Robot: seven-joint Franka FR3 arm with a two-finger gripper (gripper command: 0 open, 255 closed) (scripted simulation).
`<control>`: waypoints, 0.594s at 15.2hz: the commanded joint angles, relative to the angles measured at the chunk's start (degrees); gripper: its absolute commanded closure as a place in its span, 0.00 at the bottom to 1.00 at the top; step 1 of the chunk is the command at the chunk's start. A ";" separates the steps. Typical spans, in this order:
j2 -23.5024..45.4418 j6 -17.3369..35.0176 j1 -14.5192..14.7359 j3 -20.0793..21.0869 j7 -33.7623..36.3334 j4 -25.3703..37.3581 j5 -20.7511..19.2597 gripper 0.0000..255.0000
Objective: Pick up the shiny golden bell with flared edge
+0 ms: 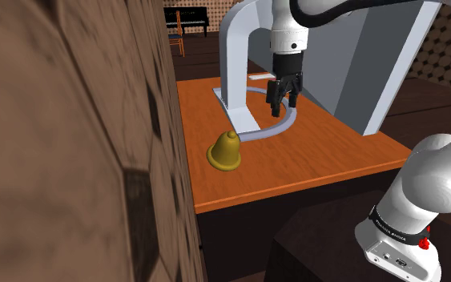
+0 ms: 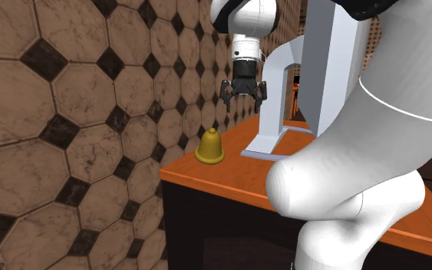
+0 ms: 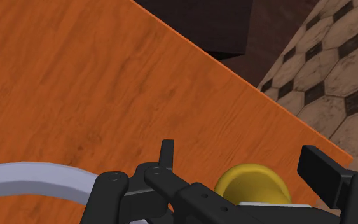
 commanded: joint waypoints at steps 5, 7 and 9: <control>13.50 4.39 0.19 4.97 8.22 7.97 -0.50 0.00; 18.18 5.35 0.36 6.27 10.94 11.19 -1.30 0.00; 22.99 6.04 0.71 7.35 13.69 14.74 -2.36 0.00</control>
